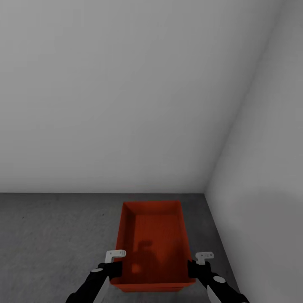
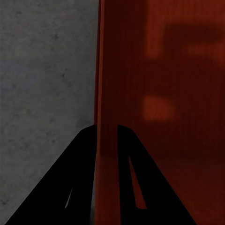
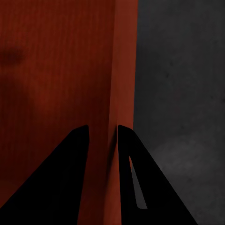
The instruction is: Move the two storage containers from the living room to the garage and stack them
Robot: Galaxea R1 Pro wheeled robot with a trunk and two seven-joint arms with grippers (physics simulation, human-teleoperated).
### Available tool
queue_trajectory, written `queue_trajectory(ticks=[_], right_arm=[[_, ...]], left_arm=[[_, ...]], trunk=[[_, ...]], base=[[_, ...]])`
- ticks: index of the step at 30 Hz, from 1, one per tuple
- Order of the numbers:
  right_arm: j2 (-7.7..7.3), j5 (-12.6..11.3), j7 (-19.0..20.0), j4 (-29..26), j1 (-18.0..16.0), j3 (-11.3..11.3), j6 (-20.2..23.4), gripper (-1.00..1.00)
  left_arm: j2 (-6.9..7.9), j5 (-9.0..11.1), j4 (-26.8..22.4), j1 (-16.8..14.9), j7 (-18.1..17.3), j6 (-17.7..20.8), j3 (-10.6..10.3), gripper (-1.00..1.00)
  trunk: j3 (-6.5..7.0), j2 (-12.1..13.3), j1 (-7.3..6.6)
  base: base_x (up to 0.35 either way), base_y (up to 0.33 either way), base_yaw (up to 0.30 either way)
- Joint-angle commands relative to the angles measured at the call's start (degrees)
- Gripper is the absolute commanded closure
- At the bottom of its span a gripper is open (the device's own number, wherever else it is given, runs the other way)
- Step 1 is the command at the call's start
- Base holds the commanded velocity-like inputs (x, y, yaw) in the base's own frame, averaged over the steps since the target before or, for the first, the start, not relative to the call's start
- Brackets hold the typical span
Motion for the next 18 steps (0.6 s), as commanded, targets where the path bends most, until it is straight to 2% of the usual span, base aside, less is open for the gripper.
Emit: queue_trajectory(ticks=[1,7,18], right_arm=[[-0.39,0.06,0.45,0.19,-0.01,0.29,-0.13,1.0],[-0.39,0.07,0.57,0.19,-0.01,0.29,-0.13,1.0],[-0.39,0.06,0.58,0.19,-0.01,0.29,-0.11,1.0]], left_arm=[[0.02,0.11,-1.36,-0.04,0.2,0.35,0.11,1.0],[0.01,0.11,-1.36,-0.04,0.2,0.35,0.11,1.0],[0.01,0.11,-1.36,-0.04,0.12,0.35,0.1,1.0]], trunk=[[-0.23,-0.44,0.22],[-1.31,-2.85,1.54],[-1.31,-2.85,1.54]], base=[[0.0,0.0,0.0],[0.0,0.0,0.0],[0.0,0.0,0.0]])
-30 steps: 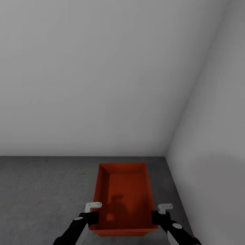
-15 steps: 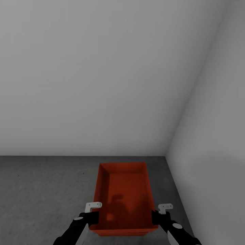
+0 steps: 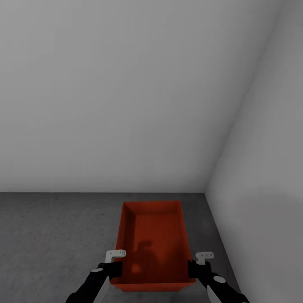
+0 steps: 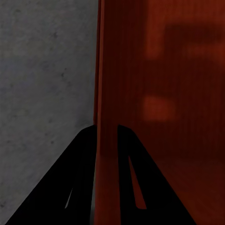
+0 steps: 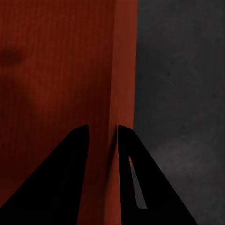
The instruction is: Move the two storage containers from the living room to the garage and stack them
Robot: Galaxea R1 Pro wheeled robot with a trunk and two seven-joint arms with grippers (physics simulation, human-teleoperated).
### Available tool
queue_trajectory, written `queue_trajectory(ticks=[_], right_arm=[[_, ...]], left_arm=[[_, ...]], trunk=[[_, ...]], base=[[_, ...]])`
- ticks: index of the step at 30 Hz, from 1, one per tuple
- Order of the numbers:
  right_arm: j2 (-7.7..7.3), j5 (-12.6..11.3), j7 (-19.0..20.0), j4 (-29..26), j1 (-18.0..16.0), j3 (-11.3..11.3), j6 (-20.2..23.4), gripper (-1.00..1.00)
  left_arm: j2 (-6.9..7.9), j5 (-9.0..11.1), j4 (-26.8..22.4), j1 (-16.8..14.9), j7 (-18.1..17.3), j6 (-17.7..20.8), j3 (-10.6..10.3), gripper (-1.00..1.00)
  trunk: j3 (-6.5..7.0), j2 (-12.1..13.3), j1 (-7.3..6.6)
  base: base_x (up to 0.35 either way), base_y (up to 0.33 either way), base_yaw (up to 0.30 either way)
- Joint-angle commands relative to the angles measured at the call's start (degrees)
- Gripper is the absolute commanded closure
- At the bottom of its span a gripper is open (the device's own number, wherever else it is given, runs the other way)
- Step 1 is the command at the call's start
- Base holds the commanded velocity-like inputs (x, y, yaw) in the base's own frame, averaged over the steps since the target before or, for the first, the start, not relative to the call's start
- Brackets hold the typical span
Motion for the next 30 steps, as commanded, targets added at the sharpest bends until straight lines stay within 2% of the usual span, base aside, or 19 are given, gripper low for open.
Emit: queue_trajectory(ticks=[1,17,24,30], right_arm=[[-0.37,0.08,0.46,0.22,0.0,0.41,-0.13,1.0],[-0.37,0.07,0.46,0.22,0.0,0.41,-0.14,1.0],[-0.37,0.07,0.46,0.22,0.0,0.41,-0.12,1.0],[-0.37,0.15,0.32,0.22,0.0,0.41,-0.12,1.0]], left_arm=[[0.03,0.24,-1.29,-0.04,0.17,0.34,0.05,1.0],[0.12,0.24,-1.29,-0.04,0.17,0.37,0.04,1.0],[0.12,0.24,-1.29,-0.04,0.17,0.42,0.04,1.0],[0.12,0.24,-1.29,-0.04,0.17,0.4,0.05,1.0]], trunk=[[-0.05,-0.02,0.0],[-0.05,-0.02,0.0],[-1.3,-2.83,1.53],[-1.3,-2.83,1.53]], base=[[0.0,0.0,0.0],[0.0,0.0,0.0],[0.0,0.0,0.0],[0.0,0.0,0.0]])
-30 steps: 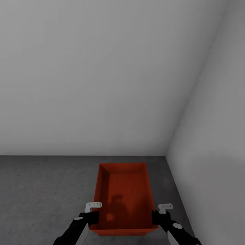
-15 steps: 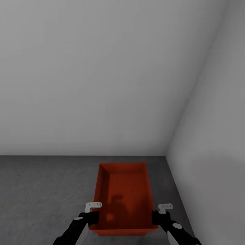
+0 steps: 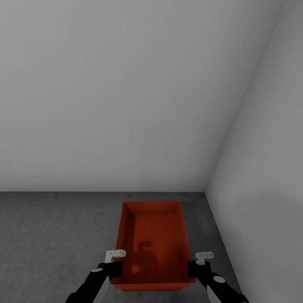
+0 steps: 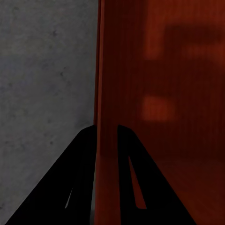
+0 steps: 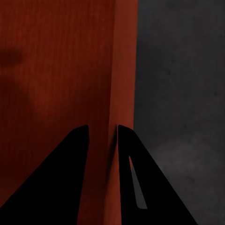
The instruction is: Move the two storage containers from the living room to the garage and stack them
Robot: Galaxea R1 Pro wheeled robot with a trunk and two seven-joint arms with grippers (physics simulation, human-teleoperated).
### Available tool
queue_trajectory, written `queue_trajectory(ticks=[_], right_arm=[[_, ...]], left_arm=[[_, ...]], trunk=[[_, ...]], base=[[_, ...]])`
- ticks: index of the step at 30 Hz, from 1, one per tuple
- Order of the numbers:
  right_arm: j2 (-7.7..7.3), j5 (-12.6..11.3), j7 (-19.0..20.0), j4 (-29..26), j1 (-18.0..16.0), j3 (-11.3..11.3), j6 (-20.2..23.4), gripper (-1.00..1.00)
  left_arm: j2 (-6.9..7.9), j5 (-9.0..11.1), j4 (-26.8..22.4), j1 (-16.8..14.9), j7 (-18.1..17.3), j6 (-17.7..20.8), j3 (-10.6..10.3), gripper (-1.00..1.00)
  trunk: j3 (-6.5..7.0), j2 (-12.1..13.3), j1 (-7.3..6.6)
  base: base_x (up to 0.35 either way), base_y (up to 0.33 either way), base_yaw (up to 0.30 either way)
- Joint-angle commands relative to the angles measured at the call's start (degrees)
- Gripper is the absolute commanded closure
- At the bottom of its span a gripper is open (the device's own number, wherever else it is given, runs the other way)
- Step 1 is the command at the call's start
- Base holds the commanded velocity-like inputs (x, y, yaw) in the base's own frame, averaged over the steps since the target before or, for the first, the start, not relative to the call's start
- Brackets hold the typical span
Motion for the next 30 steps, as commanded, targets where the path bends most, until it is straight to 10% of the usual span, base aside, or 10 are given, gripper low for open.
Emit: queue_trajectory(ticks=[1,30], right_arm=[[-0.46,0.08,0.43,0.21,0.0,0.4,-0.13,1.0],[0.28,0.34,0.37,0.21,0.0,-0.33,-0.23,1.0]], left_arm=[[0.03,0.15,-1.27,-0.04,0.17,0.36,0.07,1.0],[-0.45,-0.11,-1.13,-0.04,0.19,0.67,0.14,1.0]], trunk=[[-0.05,-0.02,0.0],[-0.58,-1.23,0.65]], base=[[0.0,0.0,0.0],[0.0,0.0,0.0]])
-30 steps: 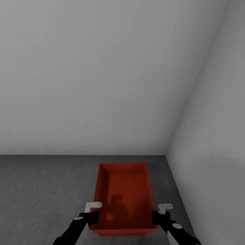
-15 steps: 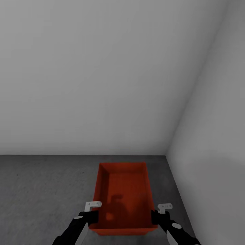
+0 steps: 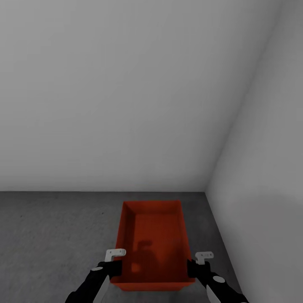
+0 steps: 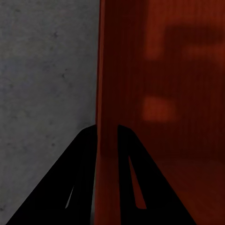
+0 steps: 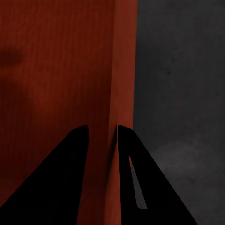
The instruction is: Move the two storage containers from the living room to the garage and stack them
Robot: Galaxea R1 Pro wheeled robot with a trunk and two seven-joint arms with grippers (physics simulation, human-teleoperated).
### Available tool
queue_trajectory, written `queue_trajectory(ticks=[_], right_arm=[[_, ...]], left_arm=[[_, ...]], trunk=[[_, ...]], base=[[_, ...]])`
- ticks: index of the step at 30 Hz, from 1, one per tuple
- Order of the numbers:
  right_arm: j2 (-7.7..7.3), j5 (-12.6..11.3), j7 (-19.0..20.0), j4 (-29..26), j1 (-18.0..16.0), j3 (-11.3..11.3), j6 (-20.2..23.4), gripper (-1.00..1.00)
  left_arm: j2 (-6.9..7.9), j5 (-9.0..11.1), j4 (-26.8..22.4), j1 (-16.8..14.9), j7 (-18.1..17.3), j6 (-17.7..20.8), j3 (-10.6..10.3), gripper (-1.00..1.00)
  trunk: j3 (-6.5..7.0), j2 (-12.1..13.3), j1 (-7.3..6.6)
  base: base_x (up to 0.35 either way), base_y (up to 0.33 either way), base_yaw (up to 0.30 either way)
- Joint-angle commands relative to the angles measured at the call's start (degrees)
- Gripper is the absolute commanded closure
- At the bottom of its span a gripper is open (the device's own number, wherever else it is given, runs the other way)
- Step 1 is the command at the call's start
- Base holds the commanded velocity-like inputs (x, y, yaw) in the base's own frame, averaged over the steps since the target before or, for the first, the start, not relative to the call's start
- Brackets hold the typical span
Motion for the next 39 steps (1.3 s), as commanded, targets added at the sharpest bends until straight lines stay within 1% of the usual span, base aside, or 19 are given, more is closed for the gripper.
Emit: queue_trajectory(ticks=[1,11,15,39], right_arm=[[0.04,0.18,0.52,0.3,0.01,0.2,-0.15,1.0],[0.05,0.16,0.5,0.3,0.01,0.22,-0.15,1.0],[0.05,0.17,1.01,0.3,0.01,0.6,-0.15,1.0],[0.06,0.18,1.01,0.3,0.01,0.6,-0.15,1.0]], left_arm=[[-0.36,0.52,-0.26,-0.04,0.01,-0.06,-0.04,1.0],[-0.35,0.58,-0.22,-0.04,0.01,-0.08,-0.04,1.0],[-0.57,0.51,-0.21,-0.04,0.01,-0.54,-0.04,1.0],[-0.54,0.64,-0.21,-0.04,-0.03,-0.59,-0.04,1.0]], trunk=[[-0.04,-0.02,0.0],[-0.04,-0.02,0.0],[-0.76,-1.63,0.87],[-0.76,-1.63,0.87]], base=[[0.0,0.0,0.0],[0.0,0.0,0.0],[0.0,0.0,0.0],[0.0,0.0,0.0]])
